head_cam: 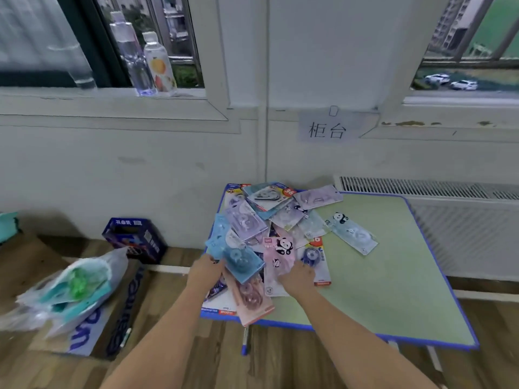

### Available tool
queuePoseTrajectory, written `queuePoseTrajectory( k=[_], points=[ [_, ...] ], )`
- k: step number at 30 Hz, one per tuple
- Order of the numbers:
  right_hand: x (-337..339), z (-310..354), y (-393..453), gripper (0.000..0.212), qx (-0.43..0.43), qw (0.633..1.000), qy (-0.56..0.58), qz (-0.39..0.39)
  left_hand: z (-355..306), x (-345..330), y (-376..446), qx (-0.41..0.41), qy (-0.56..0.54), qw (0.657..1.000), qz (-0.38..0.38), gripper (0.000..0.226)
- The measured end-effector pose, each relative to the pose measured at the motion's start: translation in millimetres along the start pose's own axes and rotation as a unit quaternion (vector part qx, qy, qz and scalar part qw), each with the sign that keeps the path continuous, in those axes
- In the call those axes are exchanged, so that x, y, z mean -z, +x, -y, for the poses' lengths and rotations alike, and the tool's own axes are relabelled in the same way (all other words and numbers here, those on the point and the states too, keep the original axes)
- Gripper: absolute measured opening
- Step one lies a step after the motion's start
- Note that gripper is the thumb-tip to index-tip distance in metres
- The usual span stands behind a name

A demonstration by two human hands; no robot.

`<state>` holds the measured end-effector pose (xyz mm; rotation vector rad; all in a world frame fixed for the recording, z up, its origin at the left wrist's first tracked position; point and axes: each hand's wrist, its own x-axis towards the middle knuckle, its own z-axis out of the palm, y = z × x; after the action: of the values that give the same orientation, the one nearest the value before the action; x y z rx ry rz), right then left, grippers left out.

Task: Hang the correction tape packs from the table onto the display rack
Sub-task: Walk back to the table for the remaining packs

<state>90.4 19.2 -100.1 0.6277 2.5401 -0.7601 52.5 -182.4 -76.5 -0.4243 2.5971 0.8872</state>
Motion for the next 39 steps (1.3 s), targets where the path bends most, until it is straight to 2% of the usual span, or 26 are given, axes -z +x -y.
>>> queuePoseTrajectory(
  k=[5, 8, 16, 23, 29, 31, 34, 36, 39],
  points=[
    [-17, 9, 1, 0.067, -0.055, 0.997, -0.001, -0.061, 0, -12, 26, 0.044, -0.09, 0.995, 0.003, 0.026],
    [-21, 11, 5, 0.067, -0.062, 0.995, -0.006, -0.079, 2, -21, 36, 0.074, -0.125, 0.989, 0.005, 0.037],
    [-14, 6, 7, 0.078, -0.083, 0.993, 0.055, -0.069, -2, -24, 30, 0.093, -0.148, 0.984, -0.029, 0.014],
    [-1, -5, 7, 0.064, -0.08, 0.974, 0.21, -0.029, -8, -24, 26, 0.107, -0.288, 0.948, -0.083, 0.01],
    [12, -19, 14, 0.048, -0.103, 0.926, 0.363, -0.021, -8, -21, 12, 0.081, -0.355, 0.922, -0.129, 0.033],
    [19, -26, 14, 0.037, -0.095, 0.907, 0.409, -0.031, -12, -21, 2, 0.084, -0.404, 0.901, -0.137, 0.028],
    [32, -37, 10, 0.039, -0.08, 0.868, 0.489, -0.02, -20, -26, -6, 0.078, -0.447, 0.881, -0.136, 0.025],
    [41, -42, 6, 0.034, -0.064, 0.84, 0.539, -0.008, -28, -30, -10, 0.064, -0.457, 0.879, -0.119, 0.021],
    [56, -53, 0, 0.014, -0.063, 0.806, 0.588, -0.019, -45, -41, -15, 0.022, -0.432, 0.899, -0.065, 0.024]
  ],
)
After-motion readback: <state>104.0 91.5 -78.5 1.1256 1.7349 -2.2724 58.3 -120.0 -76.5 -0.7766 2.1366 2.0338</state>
